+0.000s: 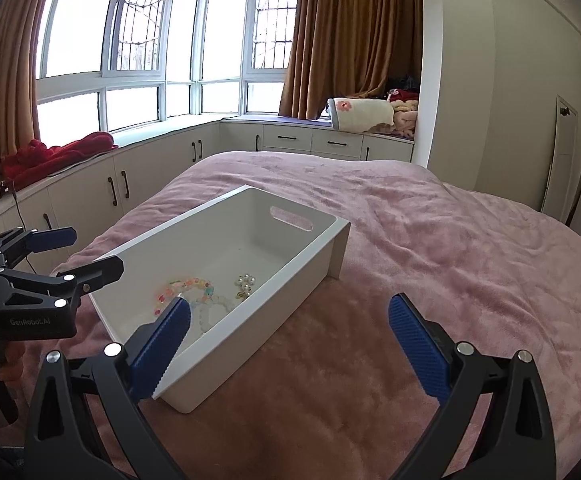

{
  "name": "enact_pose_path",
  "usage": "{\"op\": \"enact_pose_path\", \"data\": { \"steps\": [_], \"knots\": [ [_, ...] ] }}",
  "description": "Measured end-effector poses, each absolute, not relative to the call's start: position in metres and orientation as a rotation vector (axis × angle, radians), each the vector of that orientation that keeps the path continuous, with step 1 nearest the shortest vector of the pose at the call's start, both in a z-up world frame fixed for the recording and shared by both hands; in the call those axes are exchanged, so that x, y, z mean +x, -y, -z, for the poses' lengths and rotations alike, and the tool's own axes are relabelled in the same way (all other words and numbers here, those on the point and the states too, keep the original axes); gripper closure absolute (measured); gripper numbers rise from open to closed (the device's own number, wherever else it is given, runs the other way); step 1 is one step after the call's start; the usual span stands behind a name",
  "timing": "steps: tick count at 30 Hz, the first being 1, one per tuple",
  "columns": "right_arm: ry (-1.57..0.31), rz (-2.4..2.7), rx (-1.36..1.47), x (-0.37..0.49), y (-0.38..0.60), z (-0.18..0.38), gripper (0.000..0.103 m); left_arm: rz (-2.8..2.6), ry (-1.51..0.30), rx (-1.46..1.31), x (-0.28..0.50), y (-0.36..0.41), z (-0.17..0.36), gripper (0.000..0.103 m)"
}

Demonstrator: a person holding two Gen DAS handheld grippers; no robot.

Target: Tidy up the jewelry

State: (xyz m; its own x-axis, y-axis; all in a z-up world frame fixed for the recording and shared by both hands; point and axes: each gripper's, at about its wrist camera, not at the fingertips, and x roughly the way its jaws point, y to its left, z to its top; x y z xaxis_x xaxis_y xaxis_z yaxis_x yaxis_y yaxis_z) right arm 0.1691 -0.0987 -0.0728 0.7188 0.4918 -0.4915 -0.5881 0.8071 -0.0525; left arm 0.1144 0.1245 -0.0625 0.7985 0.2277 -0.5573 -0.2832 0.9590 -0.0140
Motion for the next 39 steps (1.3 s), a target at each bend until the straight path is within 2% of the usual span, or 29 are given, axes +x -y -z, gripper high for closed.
{"op": "enact_pose_path", "data": {
  "steps": [39],
  "knots": [
    [-0.463, -0.602, -0.274, 0.16, 0.077, 0.065, 0.005, -0.256, -0.565, -0.104, 0.107, -0.128, 0.057, 0.005]
  ]
}}
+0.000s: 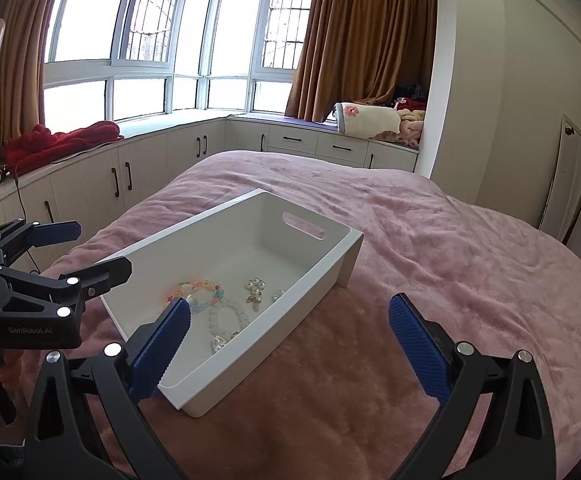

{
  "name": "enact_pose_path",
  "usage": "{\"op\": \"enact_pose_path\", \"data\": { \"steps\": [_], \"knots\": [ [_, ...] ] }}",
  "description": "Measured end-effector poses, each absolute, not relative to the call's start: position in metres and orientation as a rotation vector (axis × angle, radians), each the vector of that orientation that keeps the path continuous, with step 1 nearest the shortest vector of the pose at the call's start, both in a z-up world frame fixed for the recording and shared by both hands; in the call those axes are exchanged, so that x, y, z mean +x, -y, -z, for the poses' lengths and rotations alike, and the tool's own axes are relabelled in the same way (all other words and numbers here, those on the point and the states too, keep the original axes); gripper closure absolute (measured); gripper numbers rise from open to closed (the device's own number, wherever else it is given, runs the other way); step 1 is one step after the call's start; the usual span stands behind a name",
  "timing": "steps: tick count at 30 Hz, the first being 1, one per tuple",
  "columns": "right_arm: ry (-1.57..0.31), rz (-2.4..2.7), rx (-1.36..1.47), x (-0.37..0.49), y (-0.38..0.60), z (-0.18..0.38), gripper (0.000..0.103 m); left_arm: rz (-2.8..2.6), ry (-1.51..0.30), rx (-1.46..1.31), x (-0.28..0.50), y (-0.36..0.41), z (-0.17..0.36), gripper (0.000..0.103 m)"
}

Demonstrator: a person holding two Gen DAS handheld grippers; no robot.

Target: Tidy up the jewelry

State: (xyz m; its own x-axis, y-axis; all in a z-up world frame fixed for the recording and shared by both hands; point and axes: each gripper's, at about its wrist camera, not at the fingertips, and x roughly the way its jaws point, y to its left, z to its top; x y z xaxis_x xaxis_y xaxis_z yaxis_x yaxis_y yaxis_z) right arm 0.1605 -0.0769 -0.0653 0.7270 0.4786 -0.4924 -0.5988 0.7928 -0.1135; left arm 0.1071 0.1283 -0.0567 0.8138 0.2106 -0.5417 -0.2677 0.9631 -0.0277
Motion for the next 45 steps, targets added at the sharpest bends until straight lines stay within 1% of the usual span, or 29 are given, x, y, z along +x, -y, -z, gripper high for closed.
{"op": "enact_pose_path", "data": {
  "steps": [45],
  "knots": [
    [-0.473, -0.611, -0.239, 0.157, 0.081, 0.077, 0.005, -0.264, -0.551, -0.047, 0.106, -0.118, 0.059, 0.005]
  ]
}}
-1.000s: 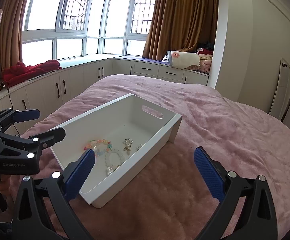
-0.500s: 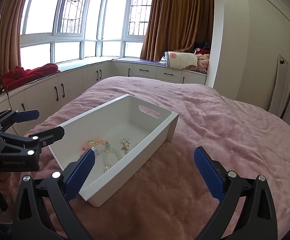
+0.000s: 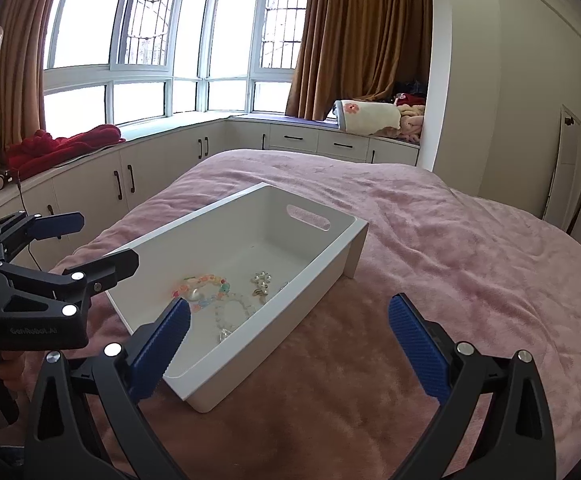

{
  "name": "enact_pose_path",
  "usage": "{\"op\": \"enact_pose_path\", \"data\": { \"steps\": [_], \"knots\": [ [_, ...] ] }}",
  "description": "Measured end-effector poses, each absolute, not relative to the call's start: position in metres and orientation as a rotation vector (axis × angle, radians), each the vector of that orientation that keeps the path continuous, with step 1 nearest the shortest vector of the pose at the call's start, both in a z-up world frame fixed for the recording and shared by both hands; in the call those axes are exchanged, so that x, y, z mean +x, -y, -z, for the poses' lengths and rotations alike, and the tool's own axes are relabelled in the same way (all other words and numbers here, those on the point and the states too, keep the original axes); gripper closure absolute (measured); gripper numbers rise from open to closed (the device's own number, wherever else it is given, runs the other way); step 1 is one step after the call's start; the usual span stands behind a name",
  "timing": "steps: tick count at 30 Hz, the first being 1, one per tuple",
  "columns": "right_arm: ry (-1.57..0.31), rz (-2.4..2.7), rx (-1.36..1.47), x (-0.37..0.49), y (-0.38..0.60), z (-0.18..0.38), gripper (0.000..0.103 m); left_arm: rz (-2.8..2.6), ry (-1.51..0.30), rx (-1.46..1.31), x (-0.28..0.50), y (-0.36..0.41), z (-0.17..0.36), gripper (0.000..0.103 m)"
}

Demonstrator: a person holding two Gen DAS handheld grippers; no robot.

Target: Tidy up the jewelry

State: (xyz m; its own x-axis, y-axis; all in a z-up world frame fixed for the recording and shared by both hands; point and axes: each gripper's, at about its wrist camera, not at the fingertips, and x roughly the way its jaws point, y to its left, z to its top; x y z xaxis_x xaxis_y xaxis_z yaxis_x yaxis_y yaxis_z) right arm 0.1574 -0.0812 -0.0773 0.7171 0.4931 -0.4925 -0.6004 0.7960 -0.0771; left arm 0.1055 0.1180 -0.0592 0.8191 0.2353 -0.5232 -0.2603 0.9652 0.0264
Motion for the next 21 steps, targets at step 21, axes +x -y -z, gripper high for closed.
{"op": "enact_pose_path", "data": {
  "steps": [21],
  "knots": [
    [-0.465, -0.615, -0.25, 0.151, 0.073, 0.073, 0.005, -0.291, -0.555, -0.099, 0.101, -0.132, 0.057, 0.005]
  ]
}}
